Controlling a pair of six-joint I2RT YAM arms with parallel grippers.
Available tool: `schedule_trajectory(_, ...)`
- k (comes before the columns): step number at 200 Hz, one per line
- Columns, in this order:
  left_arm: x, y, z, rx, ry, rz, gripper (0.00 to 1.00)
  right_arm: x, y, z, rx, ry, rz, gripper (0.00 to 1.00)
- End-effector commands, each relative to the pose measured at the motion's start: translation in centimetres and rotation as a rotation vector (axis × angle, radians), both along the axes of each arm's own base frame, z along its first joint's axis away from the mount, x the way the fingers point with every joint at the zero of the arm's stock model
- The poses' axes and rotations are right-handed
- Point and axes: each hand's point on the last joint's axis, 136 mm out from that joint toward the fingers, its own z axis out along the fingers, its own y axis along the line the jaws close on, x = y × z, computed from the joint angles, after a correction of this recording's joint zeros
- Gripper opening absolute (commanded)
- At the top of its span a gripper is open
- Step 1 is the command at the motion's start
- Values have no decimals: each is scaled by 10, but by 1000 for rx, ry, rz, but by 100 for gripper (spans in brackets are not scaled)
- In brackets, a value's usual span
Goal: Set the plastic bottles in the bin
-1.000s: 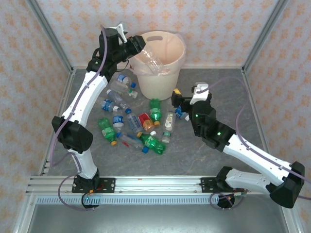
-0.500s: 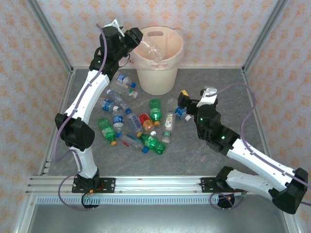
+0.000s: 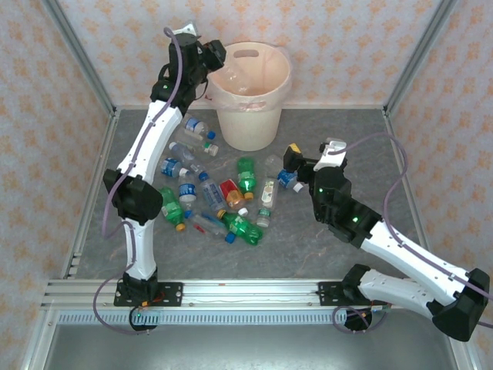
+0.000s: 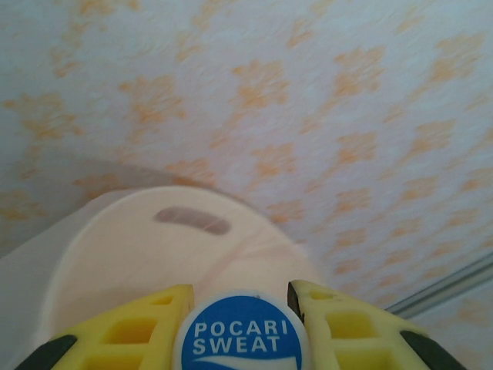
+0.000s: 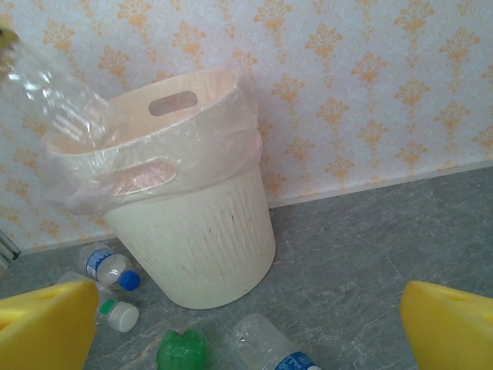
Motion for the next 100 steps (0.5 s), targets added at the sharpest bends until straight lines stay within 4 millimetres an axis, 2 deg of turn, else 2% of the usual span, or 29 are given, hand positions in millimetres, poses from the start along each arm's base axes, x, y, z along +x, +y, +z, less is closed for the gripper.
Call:
schedule_trajectory(1, -10, -1, 2, 141, 4, 27, 19, -4, -9, 0, 10, -1, -20, 100)
schedule_trajectory(37, -24, -19, -1, 154, 34, -49, 19, -4, -8, -2, 12, 4, -17, 100)
schedule_trajectory(54, -34, -27, -10, 174, 63, -79, 19, -3, -7, -3, 17, 6, -15, 100)
schedule_trajectory(72, -45, -30, -18, 172, 96, -101, 19, -3, -7, -4, 22, 6, -17, 100)
schedule_trajectory(100, -59, -34, -17, 161, 110, -114, 19, -2, -8, -6, 24, 5, -30, 100)
